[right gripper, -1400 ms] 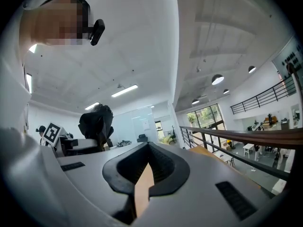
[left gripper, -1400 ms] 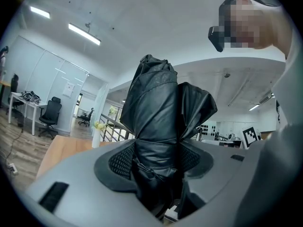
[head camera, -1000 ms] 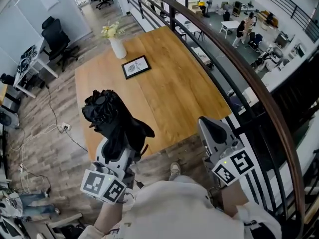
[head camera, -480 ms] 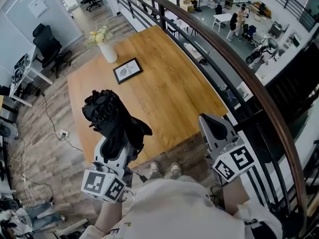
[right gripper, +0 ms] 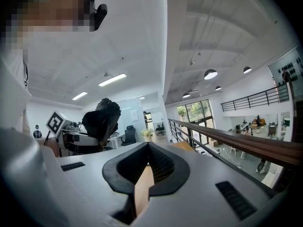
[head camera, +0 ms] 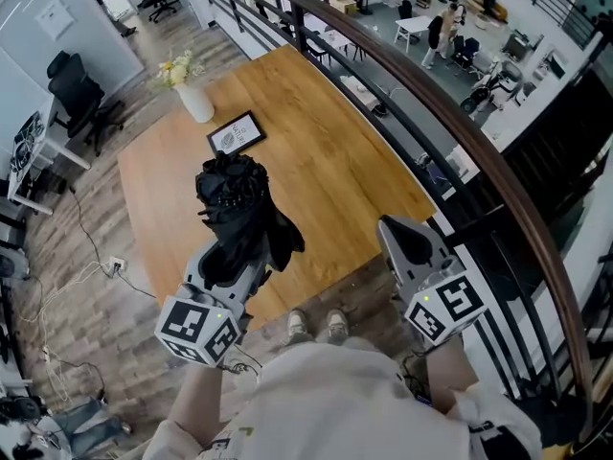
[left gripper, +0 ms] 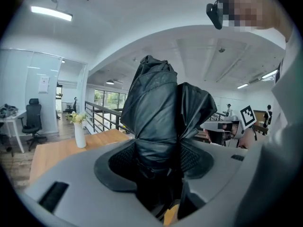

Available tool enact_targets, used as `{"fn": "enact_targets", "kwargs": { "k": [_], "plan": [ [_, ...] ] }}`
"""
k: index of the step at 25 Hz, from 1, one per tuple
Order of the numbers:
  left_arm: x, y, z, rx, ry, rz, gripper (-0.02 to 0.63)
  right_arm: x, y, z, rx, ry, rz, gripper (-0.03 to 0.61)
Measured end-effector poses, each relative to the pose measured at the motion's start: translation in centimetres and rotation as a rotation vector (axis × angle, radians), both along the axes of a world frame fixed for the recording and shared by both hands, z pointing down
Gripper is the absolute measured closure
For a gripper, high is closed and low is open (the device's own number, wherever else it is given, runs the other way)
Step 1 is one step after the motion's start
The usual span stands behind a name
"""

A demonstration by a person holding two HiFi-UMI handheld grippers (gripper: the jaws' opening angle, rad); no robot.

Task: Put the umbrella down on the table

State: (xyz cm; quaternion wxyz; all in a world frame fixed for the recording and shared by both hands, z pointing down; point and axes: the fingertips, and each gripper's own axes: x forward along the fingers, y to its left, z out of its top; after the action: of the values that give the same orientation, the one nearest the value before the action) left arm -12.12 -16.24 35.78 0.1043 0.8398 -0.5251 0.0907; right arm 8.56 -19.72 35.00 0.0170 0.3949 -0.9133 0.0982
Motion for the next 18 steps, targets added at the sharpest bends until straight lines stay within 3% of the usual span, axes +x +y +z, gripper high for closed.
{"fn": "enact_targets", "kwargs": {
  "k": [3, 11, 18],
  "plan": [
    [-0.1, -2.5, 0.9, -0.007, -0.049, 0.039, 0.360, -0.3, -0.6, 0.1, -0.002, 0.014, 0.011, 0.551],
    [-0.3, -8.1, 2.9, -0.056, -0.080, 0.087, 0.359, -1.0, -1.8, 1.8, -0.011, 0.027, 0.059, 0.551],
    [0.6, -11.9, 6.5, -0.144, -0.125, 0.167, 0.359, -2.5, -3.1, 4.1, -0.029, 0.081, 0.055, 0.551]
  ]
}}
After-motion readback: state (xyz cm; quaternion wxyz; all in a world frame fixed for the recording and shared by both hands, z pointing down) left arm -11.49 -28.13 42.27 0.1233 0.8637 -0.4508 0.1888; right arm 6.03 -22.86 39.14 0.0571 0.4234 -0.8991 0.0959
